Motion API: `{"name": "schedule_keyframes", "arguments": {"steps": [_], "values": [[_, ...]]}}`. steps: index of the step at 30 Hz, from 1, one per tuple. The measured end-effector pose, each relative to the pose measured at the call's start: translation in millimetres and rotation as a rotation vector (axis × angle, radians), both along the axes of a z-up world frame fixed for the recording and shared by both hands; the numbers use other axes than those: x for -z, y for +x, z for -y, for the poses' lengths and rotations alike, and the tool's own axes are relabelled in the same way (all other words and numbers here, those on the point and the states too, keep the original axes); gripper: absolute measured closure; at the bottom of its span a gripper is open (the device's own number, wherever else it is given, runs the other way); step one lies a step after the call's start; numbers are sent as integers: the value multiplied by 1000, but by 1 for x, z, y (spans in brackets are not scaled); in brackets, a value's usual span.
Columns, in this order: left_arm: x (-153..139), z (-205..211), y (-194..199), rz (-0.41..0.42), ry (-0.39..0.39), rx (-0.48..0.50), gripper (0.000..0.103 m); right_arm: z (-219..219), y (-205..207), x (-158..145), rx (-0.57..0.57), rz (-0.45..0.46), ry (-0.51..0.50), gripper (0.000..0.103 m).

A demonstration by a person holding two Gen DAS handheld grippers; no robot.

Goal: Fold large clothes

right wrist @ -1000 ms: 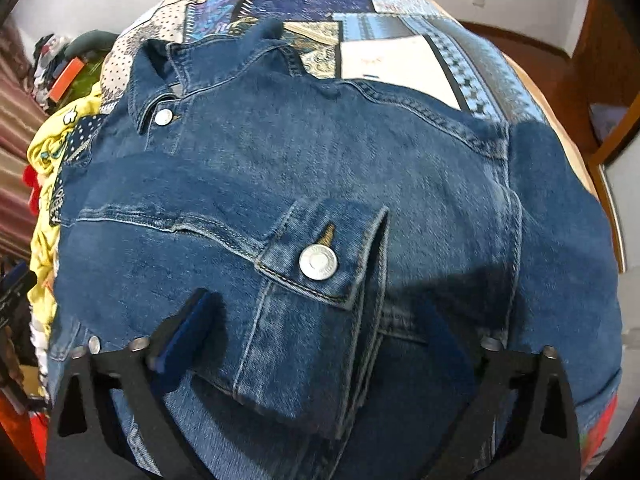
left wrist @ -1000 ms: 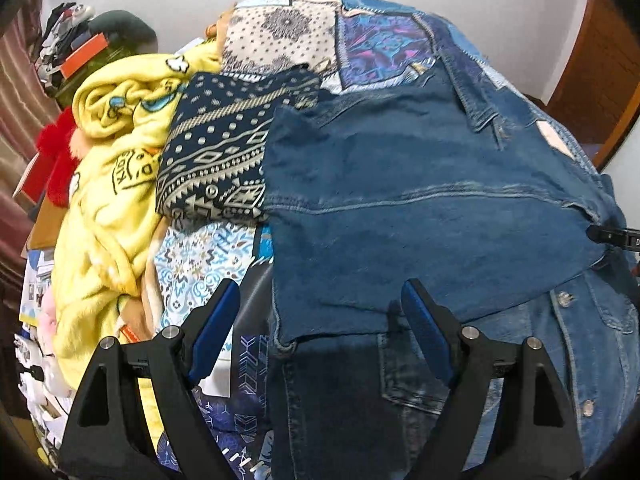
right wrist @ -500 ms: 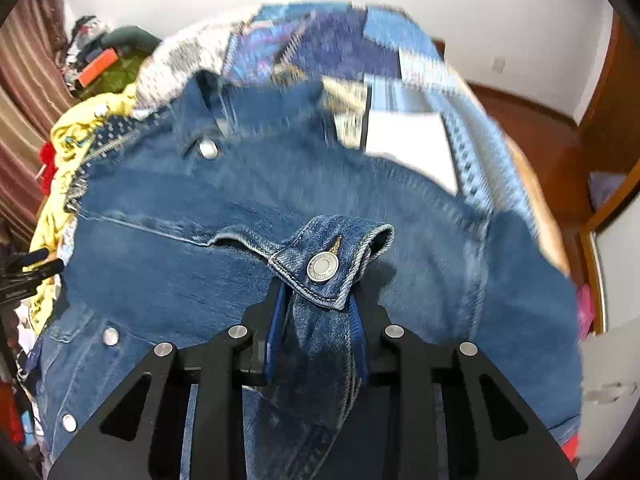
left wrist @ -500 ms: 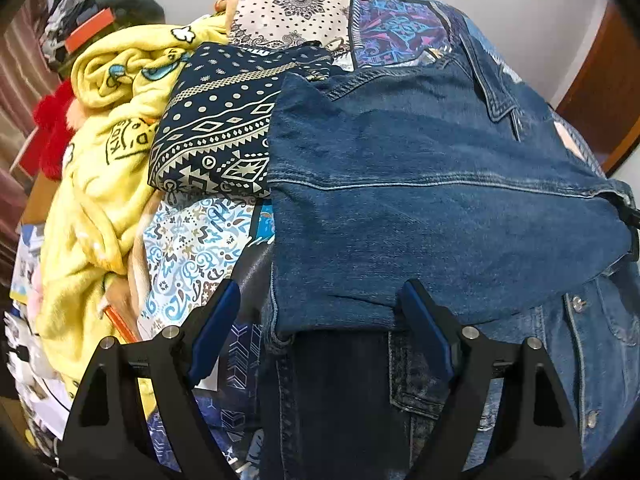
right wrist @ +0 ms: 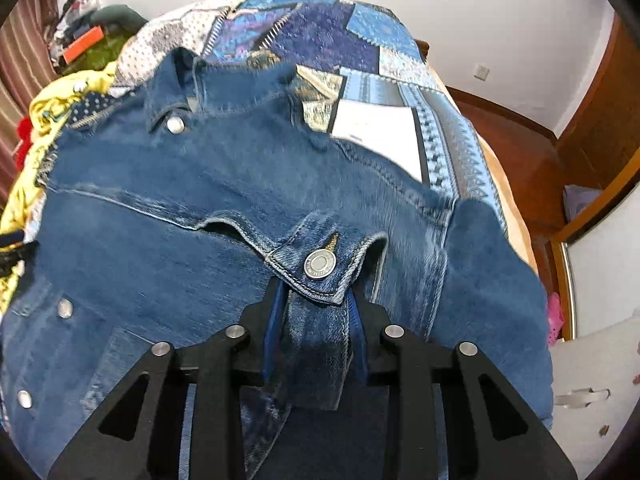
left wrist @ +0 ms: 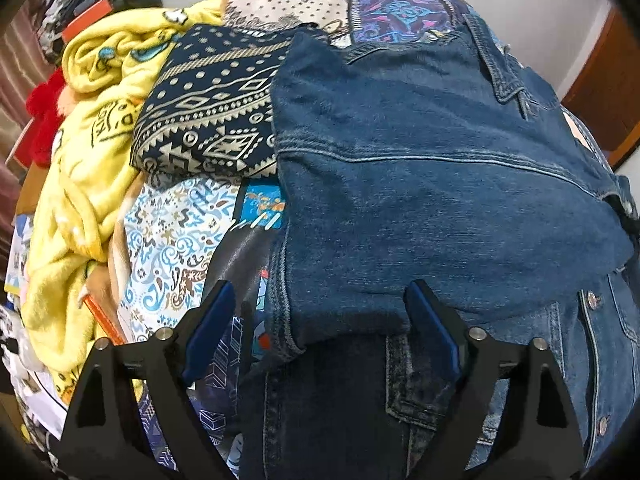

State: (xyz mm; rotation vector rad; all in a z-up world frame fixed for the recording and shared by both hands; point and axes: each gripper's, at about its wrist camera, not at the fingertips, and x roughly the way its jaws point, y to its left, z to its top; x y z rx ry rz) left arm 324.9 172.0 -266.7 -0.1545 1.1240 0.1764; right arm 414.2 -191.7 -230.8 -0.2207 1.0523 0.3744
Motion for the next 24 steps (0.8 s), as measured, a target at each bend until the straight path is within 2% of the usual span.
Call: {"name": "schedule_keyframes", "arguments": {"steps": [1,4,8,9,15,19,24], "values": [[1,-2,0,0,-13,-5,14,0,-1,2,0,3,-5,75],[2,-3,-2,1,-24,-11,14,0,-2,4,0,19,-32,65],[0,1,-4,2,-4,-15,14,-1,-6,8,12,33,-135,32],[-1,2,-5,0,3,-17,14,1,-7,8,16,41,-152,29],[-17,20,-2,-18,69,42,14,20,-20,-9,25,21,-78,29],[-45,46,1,35,109,121,14,41,-30,-31,74,88,-68,29],[-79,88,12,116,102,218,14,82,-38,-57,161,140,-28,28]]}}
